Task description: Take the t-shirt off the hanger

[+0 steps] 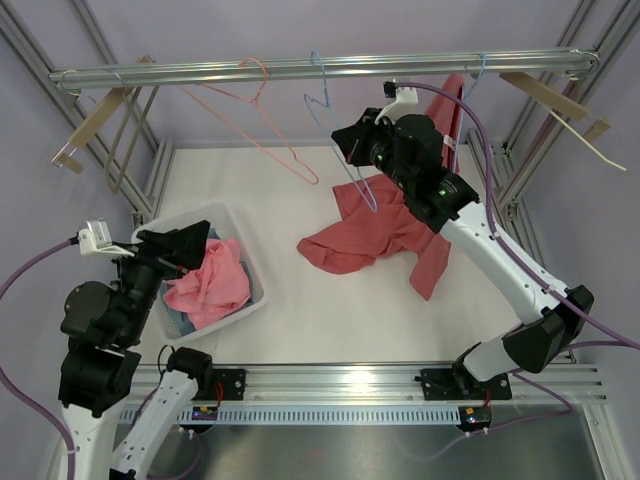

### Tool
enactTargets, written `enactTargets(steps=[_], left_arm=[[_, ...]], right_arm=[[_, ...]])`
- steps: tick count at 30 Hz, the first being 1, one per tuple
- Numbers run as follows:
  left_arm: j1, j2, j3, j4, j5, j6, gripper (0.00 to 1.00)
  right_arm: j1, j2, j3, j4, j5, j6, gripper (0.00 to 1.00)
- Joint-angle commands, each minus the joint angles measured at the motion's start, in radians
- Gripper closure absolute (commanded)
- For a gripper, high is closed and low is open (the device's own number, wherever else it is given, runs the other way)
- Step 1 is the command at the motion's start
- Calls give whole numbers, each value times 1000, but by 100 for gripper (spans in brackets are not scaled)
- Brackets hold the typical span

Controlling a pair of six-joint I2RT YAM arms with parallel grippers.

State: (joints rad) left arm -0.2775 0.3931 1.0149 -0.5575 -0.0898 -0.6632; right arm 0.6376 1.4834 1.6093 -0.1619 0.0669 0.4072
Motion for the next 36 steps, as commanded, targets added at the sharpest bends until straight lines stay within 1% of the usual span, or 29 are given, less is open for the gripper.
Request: enactTargets(steps=[1,2,3,4,5,6,9,12,14,17,20,24,25,26,27,28,30,31,35,36], left_arm=[[3,24,56,53,208,-41,1],[3,24,66,60,231,-44,1],[3,17,77,64,237,-50,1],[3,12,100,70,249,-56,1],[3,9,115,70,258,-55,1],[3,1,131,68,265,-53,1],[3,-7,177,68,285,-55,1],[1,-2,200,68,292,-62,1],[-11,6,189,70,274,-55,1],[-23,9,154,96,263,-44,1],[-25,19,131,128,280,-49,1],[-23,18,126,152,285,-61,1],[-25,20,122,168,286,-65,1],[-23,21,122,172,294,-68,1],[-23,24,123,174,303,-75,1],[-25,26,125,174,312,-75,1],[-23,20,125,180,325,-75,1],[-23,7,119,183,325,-75,1],[-28,12,122,197,341,-72,1],[-34,15,122,199,341,-62,1]], right_arm=[[-7,6,15,28,25,15,100],[-7,3,5,39,28,18,96],[-7,-5,-18,42,31,19,89],[-7,-15,-37,36,43,15,71],[-7,-15,-37,30,48,12,70],[-7,-32,-52,19,51,9,56],[-7,-78,-80,-13,59,-21,38],[-7,-133,-112,-42,70,-48,35],[-7,-162,-135,-60,76,-65,30],[-13,-218,-155,-91,79,-90,31],[-39,-284,-184,-119,102,-99,39],[-120,-379,-189,-169,152,-113,39],[-166,-388,-184,-185,192,-117,40],[-194,-394,-180,-211,200,-119,42],[-260,-394,-163,-226,203,-114,49],[-292,-390,-151,-240,202,-107,51],[-346,-361,-115,-271,183,-103,54],[-396,-344,-101,-280,144,-102,55],[-461,-244,-17,-333,102,-125,57],[-470,-232,-12,-327,55,-142,57]])
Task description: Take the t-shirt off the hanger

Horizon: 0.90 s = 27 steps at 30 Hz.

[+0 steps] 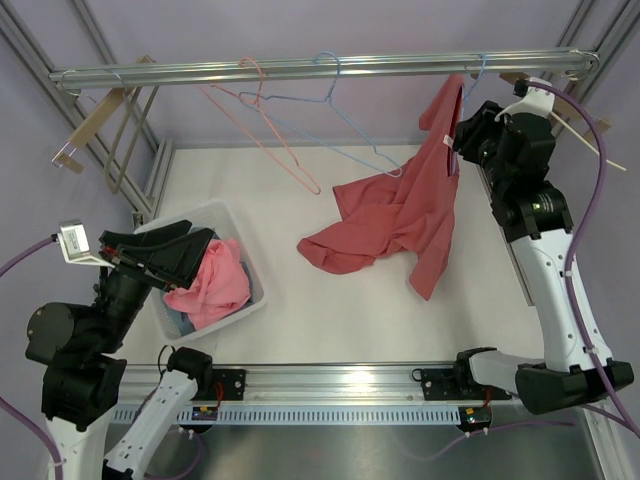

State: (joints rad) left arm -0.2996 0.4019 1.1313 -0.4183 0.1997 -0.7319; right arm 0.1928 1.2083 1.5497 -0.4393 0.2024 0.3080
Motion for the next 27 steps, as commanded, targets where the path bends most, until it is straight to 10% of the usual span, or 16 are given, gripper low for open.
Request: enactTargets(steps=[1,9,18,27], left_arm=[[-15,6,5,59,55,8,1],[-50,-38,-129,56,119,126,1],[-53,-35,-237,56,191,106,1],[-53,-26,-286,64,233,88,1]], right_arm=[[-30,53,55,-50,-96,-44,57],[-32,123,99,-59,-87,-75,61],[-30,126,139,-70,-75,-116,99],[-30,108,277,-62,-156,-239,100]])
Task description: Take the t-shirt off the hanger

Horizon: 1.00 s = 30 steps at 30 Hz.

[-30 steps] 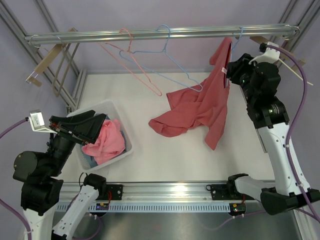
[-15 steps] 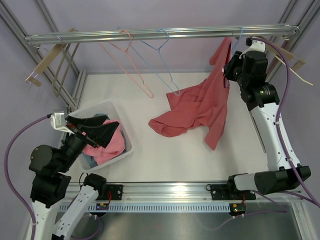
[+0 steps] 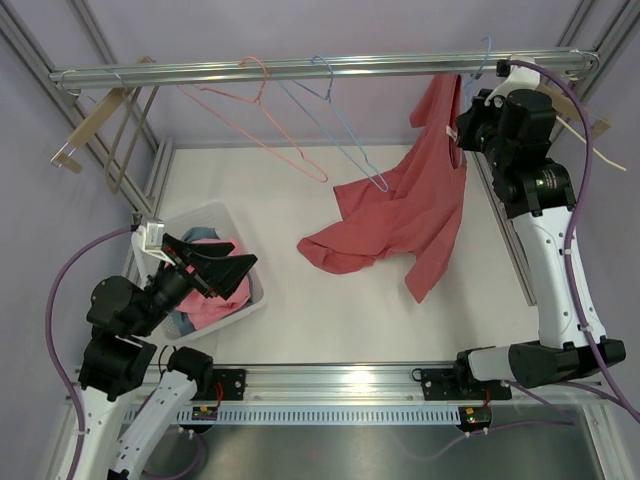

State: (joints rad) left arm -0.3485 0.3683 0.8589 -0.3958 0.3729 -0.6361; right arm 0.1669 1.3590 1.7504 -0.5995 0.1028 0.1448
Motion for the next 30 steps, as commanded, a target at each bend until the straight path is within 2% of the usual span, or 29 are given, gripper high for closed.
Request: enactTargets(steps=[1,4,9,13,19,22,24,25,27,28,30], left_arm=[[-4,9,-17,41,63,-5,1],[-4,15,-21,44,72,-5,1],[-4,27,-14,60,96,-11,1],[-4,52,5,69,150,-13,1],[-4,107,98,83,213,9,1],[-7,144,126,133,265,-22,1],[-32,165,120,221,276,-77,1],[-82,178,115,285,267,-92,1],[-177,231,132,298,209,-77,1],[-314,253,138,296,113,-56,1],[-461,326,158,290,-51,22,1]], right_arm=[[-4,-52,58,124,-77,-77,100],[-3,-83,-10,170,-146,-73,100],[2,-123,-126,202,-161,-21,100],[26,-204,-299,265,-132,35,100],[106,-334,-442,302,-80,68,100],[150,-386,-488,290,-45,111,100],[213,-411,-528,282,33,147,100],[238,-432,-538,277,58,166,100],[295,-448,-569,264,127,217,100],[305,-465,-581,265,135,239,100],[338,-480,-597,256,162,274,100]])
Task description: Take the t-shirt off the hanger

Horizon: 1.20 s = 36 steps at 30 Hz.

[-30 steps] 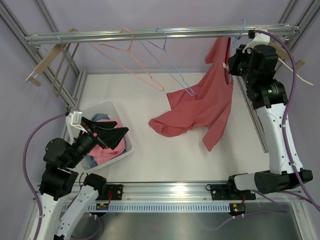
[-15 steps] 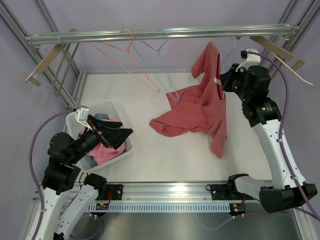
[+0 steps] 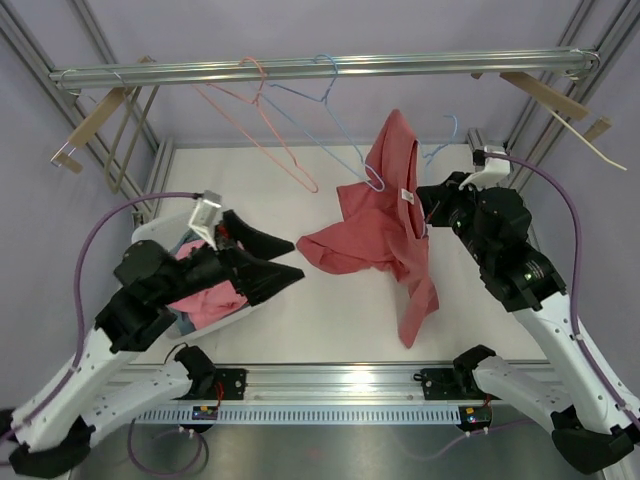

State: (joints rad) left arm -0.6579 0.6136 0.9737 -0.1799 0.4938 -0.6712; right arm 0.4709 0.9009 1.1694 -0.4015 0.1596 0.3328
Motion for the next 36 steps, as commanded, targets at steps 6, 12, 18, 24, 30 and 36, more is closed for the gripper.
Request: enactTargets(steps=[6,12,18,24,30,36], left_arm=[[-463,294,108,68,-420,165,1],[-617,529,209,72,-595,179,1],[-664,725,341,74,-603,180,1],[-704,876,454,72,-678,214,4],[-733,940,505,72,-698,246,57],[-792,914,482,69,-693,268,100]], right_arm=[[64,-100,19,44,161,103,100],[66,-129,85,47,106,104,100],[66,-148,108,47,-3,118,100],[66,-200,110,32,-55,121,100],[66,-232,118,7,-55,117,100],[66,-212,121,47,-9,88,100]])
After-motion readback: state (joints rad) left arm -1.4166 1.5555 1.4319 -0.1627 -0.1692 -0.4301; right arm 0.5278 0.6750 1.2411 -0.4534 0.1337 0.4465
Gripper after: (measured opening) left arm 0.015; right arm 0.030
